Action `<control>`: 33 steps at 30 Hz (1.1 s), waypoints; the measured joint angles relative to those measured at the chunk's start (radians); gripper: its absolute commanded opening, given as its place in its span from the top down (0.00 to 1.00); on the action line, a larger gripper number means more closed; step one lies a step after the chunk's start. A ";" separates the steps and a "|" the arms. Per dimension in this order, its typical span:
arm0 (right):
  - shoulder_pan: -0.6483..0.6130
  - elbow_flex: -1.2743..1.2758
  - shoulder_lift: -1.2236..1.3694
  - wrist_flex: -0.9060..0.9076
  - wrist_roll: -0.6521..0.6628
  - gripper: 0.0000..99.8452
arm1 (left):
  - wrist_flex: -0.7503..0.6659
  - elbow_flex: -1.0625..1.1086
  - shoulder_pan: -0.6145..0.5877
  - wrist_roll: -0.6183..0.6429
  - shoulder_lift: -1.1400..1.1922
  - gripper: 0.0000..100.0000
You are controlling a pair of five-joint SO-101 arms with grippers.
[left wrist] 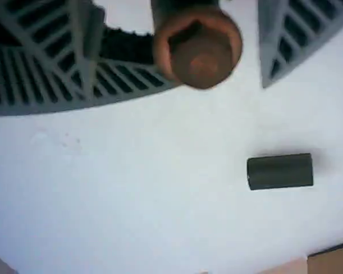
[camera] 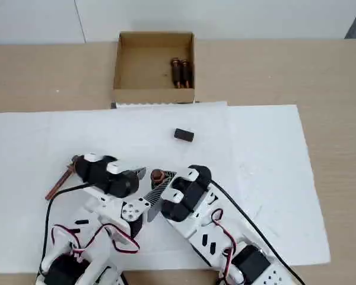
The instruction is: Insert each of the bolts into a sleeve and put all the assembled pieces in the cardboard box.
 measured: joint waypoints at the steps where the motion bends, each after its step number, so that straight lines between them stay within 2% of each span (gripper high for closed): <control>1: 0.002 0.000 0.000 0.000 0.000 1.00 | 0.000 -0.006 0.000 -0.002 0.000 0.82; 7: 0.012 0.000 0.000 0.000 0.000 1.00 | 0.000 -0.049 -0.002 -0.021 0.000 1.00; 13: 0.181 0.000 0.000 0.000 -0.038 1.00 | 0.000 -0.061 -0.077 -0.034 0.000 0.99; 20: 0.410 -0.003 0.000 0.046 -0.058 1.00 | -0.032 0.034 -0.365 -0.215 0.000 0.99; 24: 0.437 -0.066 0.002 0.167 -0.058 1.00 | -0.064 0.147 -0.471 -0.259 0.000 0.99; 33: 0.442 -0.276 0.041 0.319 -0.058 1.00 | -0.068 0.328 -0.488 -0.270 0.000 0.99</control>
